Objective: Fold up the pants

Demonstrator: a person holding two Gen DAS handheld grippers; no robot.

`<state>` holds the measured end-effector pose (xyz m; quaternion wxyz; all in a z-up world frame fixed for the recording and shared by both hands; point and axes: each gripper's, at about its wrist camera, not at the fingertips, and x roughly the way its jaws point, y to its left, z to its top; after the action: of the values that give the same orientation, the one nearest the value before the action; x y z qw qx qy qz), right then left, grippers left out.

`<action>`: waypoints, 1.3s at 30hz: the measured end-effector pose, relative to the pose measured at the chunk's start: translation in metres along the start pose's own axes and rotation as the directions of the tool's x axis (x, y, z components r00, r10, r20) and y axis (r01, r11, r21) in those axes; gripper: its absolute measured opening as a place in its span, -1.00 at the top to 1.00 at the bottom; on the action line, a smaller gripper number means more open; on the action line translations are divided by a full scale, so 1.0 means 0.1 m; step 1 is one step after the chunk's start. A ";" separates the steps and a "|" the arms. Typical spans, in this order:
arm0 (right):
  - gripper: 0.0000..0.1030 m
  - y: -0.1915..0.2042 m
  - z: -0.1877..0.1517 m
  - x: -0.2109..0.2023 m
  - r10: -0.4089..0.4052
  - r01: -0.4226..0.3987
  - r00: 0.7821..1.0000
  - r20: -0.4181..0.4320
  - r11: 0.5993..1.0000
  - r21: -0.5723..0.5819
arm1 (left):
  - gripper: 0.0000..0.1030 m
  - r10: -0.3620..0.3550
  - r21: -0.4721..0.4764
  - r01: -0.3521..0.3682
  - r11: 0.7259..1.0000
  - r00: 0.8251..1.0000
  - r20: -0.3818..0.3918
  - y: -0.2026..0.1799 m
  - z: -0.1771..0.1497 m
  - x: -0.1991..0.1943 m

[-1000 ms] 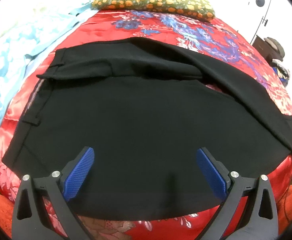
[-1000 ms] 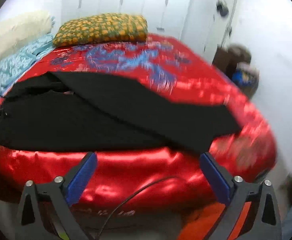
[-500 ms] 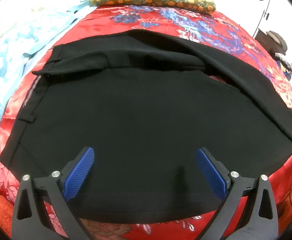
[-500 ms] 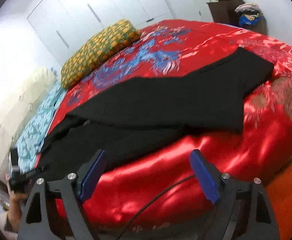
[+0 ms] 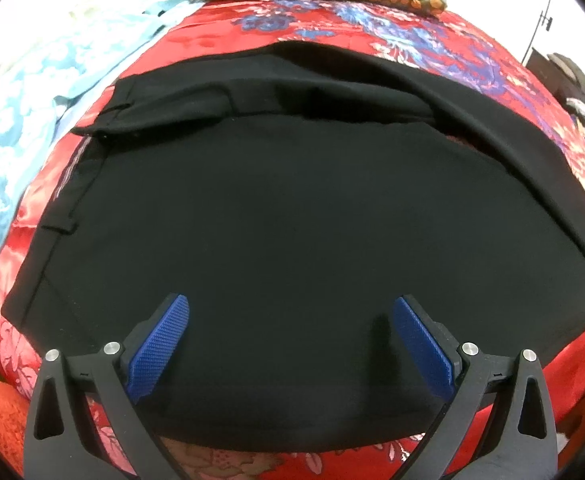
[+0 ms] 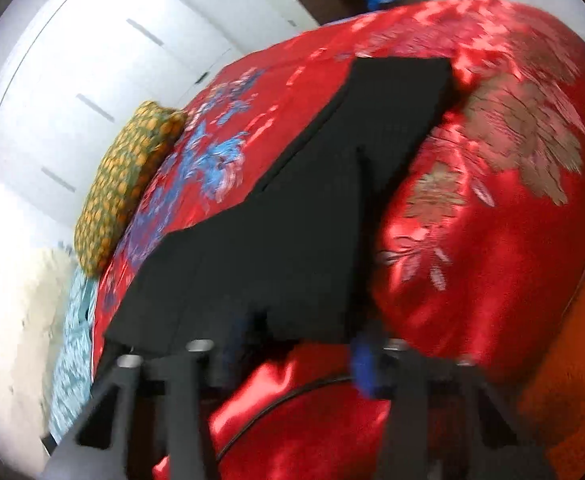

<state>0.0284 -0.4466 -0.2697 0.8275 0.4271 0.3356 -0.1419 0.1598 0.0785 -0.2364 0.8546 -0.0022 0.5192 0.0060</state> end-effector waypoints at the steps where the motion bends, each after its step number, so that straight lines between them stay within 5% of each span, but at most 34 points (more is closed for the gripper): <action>1: 0.58 -0.03 0.02 0.00 -0.003 0.004 1.000 -0.002 1.000 0.018 | -0.98 0.004 0.011 -0.004 1.000 1.000 -0.001 -0.02 -0.01 0.00; 5: 0.72 0.04 0.10 -0.13 0.008 -0.008 1.000 0.017 1.000 0.010 | -0.98 -0.002 0.035 0.003 0.999 1.000 -0.027 -0.09 -0.01 0.00; 10: 0.73 0.60 0.30 -0.57 0.145 -0.135 0.987 0.066 0.981 -0.136 | -0.98 -0.199 -0.112 0.192 0.975 0.978 -0.058 0.06 0.48 -0.06; 14: 0.73 0.95 0.51 -0.85 0.257 -0.237 0.962 0.094 0.954 -0.181 | -0.98 -0.383 -0.269 0.348 0.898 0.920 -0.087 0.28 1.15 0.17; 16: 0.73 1.03 0.60 -0.94 0.288 -0.265 0.953 0.096 0.944 -0.198 | -0.98 -0.489 -0.383 0.425 0.820 0.869 -0.083 0.41 1.50 0.41; 18: 0.73 1.12 0.67 -0.99 0.304 -0.278 0.948 0.094 0.936 -0.217 | -0.98 -0.521 -0.465 0.432 0.772 0.850 -0.075 0.49 1.74 0.61; 24: 0.73 1.22 0.74 -1.18 0.332 -0.299 0.940 0.076 0.912 -0.279 | -0.94 -0.529 -0.551 0.410 0.727 0.846 -0.069 0.50 2.30 1.03; 29: 0.73 1.24 0.77 -1.33 0.343 -0.309 0.938 0.045 0.890 -0.335 | -0.06 -0.519 -0.579 0.355 0.734 0.843 -0.142 0.42 2.47 1.33; 32: 0.73 1.24 0.83 -1.40 0.358 -0.327 0.933 0.027 0.878 -0.350 | 0.20 -0.499 -0.582 0.332 0.742 0.853 -0.151 0.44 2.48 1.42; 37: 0.73 1.25 0.90 -1.64 0.381 -0.340 0.924 0.023 0.849 -0.404 | 0.21 -0.530 -0.628 0.346 0.697 0.838 -0.127 0.53 2.45 1.47; 39: 0.74 1.24 0.92 -1.75 0.383 -0.339 0.924 0.022 0.841 -0.422 | 0.50 -0.525 -0.620 0.351 0.702 0.843 -0.117 0.55 2.45 1.46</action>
<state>0.0046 -0.4556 -0.0377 0.9269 0.2912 0.2271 0.0677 0.4444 0.1366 -0.2531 0.7047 -0.3859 0.5938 -0.0434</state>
